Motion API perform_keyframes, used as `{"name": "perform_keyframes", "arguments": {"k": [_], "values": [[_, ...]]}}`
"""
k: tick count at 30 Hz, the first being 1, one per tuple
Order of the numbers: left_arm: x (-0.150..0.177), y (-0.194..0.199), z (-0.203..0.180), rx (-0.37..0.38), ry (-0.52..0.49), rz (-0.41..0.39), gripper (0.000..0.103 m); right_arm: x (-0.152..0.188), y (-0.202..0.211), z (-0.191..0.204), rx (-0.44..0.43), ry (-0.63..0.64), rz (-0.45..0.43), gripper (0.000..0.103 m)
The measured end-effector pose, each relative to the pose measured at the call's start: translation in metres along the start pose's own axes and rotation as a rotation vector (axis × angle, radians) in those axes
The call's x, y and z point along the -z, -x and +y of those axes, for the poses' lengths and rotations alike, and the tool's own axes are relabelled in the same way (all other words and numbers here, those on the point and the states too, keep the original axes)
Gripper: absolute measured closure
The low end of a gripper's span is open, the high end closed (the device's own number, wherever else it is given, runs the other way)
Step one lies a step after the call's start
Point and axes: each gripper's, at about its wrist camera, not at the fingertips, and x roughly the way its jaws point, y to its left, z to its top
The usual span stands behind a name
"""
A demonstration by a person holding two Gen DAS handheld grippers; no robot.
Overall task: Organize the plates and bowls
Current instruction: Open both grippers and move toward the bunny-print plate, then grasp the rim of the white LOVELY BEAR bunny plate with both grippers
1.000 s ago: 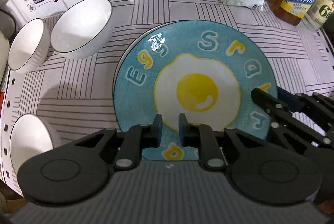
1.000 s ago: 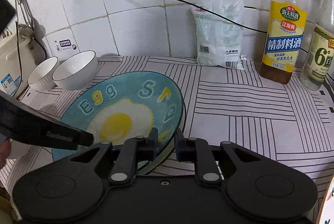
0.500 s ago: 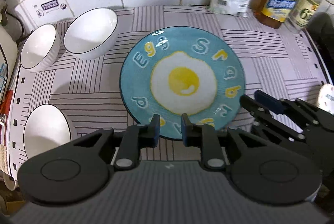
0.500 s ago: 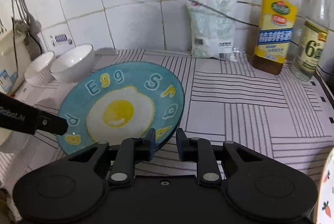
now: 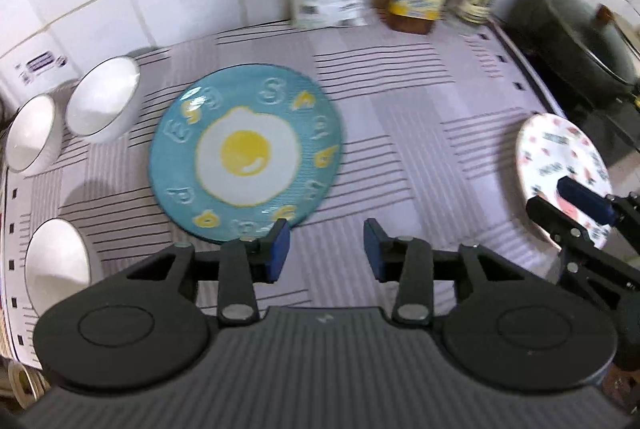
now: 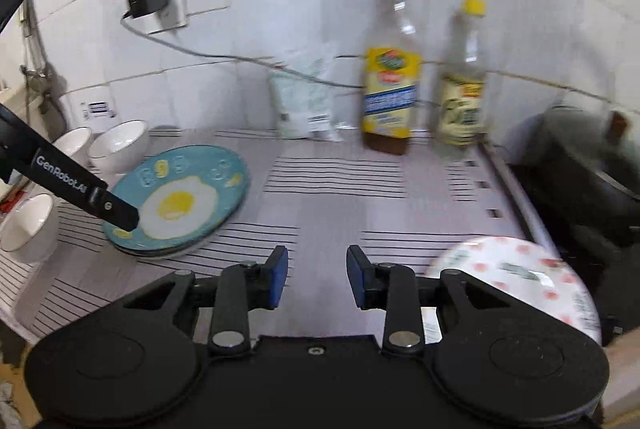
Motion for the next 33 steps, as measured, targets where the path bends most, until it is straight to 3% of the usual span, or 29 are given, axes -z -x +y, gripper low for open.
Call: {"name": "perform_keyframes", "arguments": {"k": [6,10,18,26,33], "values": [[0.000,0.010,-0.040,0.068,-0.065,0.004,0.053,0.014,0.039,-0.024,0.081,-0.034,-0.038,0.054],[0.003,0.010,-0.065,0.097,-0.105,-0.003,0.046,0.031,0.054,-0.052,0.056,-0.207,-0.038,0.050],[0.005,-0.005,-0.093,0.162,-0.085,0.006,0.036,0.056,0.060,-0.069,0.180,-0.258,-0.077,0.033],[-0.006,-0.036,-0.108,0.194,-0.032,-0.042,0.030,0.081,0.041,-0.096,0.296,-0.342,-0.101,0.030],[-0.007,-0.074,-0.132,0.217,-0.045,-0.016,0.027,0.095,0.019,-0.125,0.375,-0.430,-0.094,0.030]]}}
